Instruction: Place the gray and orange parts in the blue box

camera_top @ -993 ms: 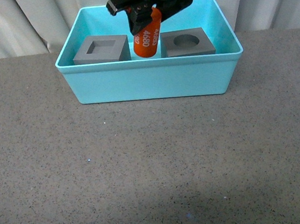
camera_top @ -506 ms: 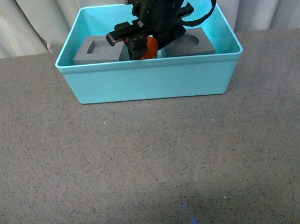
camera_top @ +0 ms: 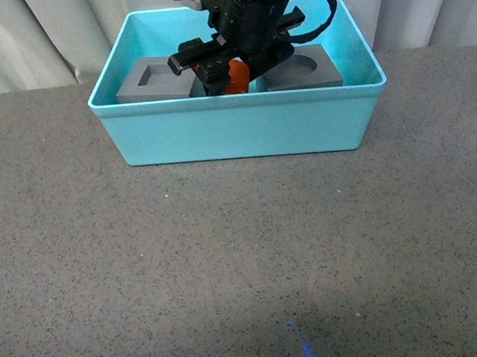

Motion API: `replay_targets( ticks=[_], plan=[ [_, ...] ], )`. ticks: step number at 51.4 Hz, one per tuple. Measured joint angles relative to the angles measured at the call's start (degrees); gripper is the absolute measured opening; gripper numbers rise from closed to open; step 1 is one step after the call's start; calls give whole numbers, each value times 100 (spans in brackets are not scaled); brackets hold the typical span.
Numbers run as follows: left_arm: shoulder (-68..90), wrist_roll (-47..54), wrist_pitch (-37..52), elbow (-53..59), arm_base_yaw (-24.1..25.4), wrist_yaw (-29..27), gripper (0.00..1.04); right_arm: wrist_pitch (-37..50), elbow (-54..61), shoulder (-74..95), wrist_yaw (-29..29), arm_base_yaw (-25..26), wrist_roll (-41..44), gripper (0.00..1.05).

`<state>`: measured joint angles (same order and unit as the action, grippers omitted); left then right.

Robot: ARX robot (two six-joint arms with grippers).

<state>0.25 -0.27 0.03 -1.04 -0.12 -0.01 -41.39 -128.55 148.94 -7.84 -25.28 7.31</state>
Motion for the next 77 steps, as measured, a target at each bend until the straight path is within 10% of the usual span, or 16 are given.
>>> replay_targets(
  ticks=[15,41,70,77],
  plan=[
    [0,0,0,0,0,0,98,319,245,-146,-57,2,-162,97],
    [-2,0,0,0,0,0,98,2855,3346,-3073,575,212,-782,95],
    [-2,0,0,0,0,0,98,5213,7938,-6618,3088,348,-817,95],
    [-2,0,0,0,0,-4,98,8225,9547,-7108,2601,581,-754,69]
  ],
)
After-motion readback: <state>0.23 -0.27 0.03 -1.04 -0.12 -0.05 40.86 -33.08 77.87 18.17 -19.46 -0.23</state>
